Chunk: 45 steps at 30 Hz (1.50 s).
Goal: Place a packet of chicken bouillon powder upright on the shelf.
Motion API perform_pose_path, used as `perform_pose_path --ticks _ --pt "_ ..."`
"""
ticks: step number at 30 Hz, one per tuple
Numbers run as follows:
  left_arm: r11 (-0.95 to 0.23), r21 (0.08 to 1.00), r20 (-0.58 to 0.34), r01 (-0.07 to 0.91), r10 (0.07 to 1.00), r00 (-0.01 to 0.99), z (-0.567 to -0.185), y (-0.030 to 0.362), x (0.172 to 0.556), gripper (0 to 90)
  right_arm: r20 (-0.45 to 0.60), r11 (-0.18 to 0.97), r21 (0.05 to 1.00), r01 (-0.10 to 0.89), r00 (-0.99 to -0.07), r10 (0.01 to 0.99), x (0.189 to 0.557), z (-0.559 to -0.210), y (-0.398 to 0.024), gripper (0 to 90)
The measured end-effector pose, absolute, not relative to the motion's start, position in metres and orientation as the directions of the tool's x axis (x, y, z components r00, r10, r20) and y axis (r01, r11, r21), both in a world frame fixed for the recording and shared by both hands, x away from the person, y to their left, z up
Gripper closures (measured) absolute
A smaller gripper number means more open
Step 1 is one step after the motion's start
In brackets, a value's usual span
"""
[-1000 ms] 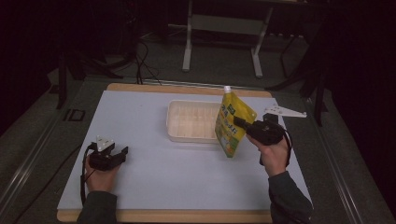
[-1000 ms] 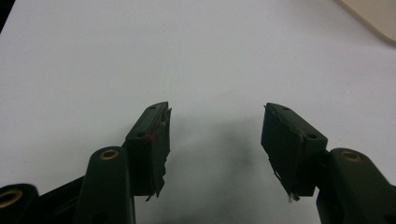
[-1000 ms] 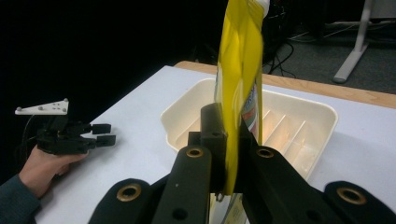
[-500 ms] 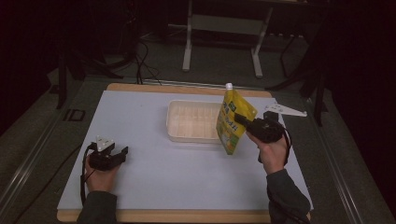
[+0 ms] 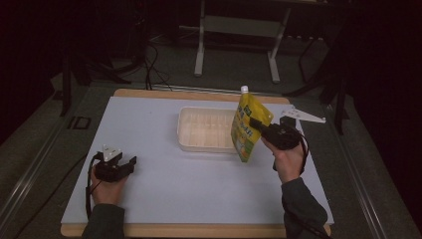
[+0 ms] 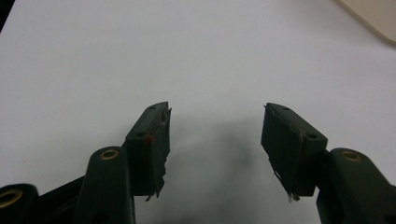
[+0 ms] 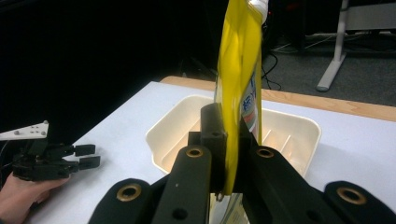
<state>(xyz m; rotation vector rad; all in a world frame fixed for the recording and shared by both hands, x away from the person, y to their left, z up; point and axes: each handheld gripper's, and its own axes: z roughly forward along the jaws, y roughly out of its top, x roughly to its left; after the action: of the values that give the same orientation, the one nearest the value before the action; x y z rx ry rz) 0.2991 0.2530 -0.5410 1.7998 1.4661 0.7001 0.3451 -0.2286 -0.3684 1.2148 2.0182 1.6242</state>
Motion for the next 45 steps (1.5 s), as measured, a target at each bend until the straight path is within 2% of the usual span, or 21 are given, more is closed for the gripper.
perform_pose_path --ticks 45 --pt "-0.112 0.794 -0.022 0.598 0.977 0.211 -0.541 0.254 0.299 41.6 0.238 -0.023 0.927 0.374 -0.540 0.808 0.367 -0.371 -0.222 90.0"
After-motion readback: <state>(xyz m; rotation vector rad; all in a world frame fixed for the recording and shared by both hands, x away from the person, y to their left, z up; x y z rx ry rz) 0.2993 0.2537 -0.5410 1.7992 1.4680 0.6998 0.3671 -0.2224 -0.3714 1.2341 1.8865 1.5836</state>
